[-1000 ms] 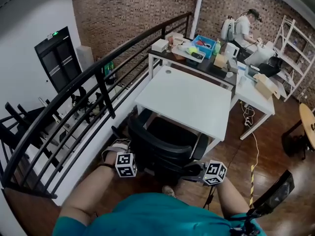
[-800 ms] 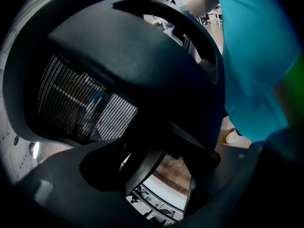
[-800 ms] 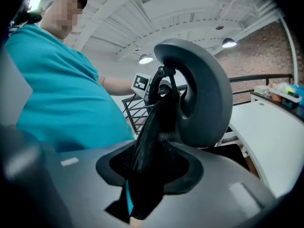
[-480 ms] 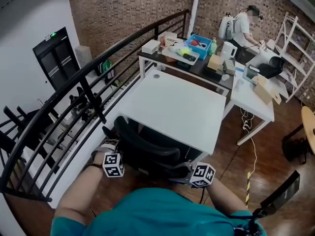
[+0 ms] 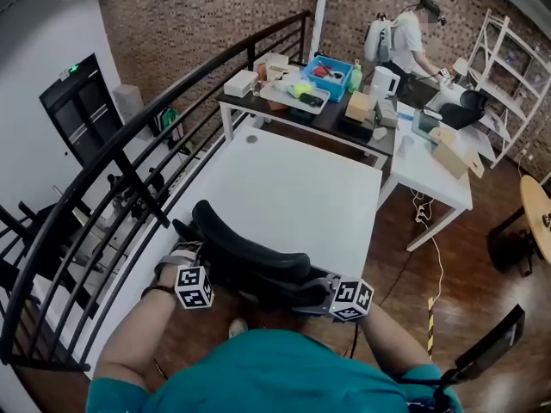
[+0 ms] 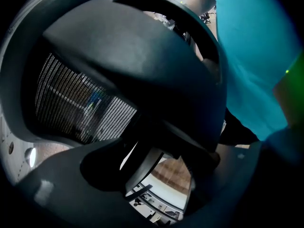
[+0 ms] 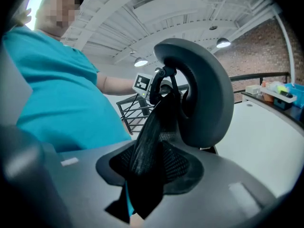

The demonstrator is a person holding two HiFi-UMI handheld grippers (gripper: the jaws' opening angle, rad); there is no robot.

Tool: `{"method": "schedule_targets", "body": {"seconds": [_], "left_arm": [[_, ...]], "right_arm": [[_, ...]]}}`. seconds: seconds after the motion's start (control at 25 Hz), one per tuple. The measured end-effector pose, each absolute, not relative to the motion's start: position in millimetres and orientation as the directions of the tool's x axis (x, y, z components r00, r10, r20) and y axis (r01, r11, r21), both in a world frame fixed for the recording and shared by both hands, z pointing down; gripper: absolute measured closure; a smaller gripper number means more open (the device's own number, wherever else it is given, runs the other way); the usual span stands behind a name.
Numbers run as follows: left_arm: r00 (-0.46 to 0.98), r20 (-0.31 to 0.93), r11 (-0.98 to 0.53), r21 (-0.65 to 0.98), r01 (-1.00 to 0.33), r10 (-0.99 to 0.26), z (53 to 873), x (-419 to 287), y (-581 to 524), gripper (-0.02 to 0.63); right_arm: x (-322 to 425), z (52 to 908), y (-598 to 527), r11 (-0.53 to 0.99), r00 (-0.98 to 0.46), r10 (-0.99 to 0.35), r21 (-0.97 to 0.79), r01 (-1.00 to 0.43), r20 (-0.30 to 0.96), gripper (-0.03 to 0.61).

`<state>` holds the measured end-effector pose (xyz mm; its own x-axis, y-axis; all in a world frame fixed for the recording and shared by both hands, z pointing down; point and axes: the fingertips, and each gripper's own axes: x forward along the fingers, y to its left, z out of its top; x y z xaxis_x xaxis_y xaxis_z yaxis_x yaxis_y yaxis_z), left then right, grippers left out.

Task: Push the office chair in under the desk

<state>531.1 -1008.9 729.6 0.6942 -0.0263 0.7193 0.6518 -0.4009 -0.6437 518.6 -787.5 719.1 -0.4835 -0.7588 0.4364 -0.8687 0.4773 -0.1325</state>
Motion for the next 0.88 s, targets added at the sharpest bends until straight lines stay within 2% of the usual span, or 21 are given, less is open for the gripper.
{"method": "schedule_targets", "body": {"seconds": [0.24,0.52,0.68,0.88], "left_arm": [[0.696,0.718,-0.383,-0.644,0.662,-0.004,726.2,570.8,-1025.0,0.239],[0.706,0.708,-0.386,-0.645,0.660,0.026,720.8,582.9,-1010.8,0.247],[0.672,0.739,-0.371,-0.611,0.699,0.047,724.5,590.8,-1008.8,0.247],[0.605,0.786,-0.303,-0.550,0.778,0.126,724.6,591.5,-1004.7,0.286]], "right_arm": [[551.8,720.8,-804.8,0.480,-0.494,-0.751,-0.153,-0.864,0.438,0.423],[586.8,726.0,-790.9,0.473,-0.510,-0.724,-0.204,-0.857,0.464,0.412],[608.3,736.8,-789.6,0.457,-0.531,-0.687,-0.274,-0.846,0.496,0.381],[619.8,749.1,-788.2,0.430,-0.584,-0.624,-0.396,-0.811,0.519,0.324]]}}
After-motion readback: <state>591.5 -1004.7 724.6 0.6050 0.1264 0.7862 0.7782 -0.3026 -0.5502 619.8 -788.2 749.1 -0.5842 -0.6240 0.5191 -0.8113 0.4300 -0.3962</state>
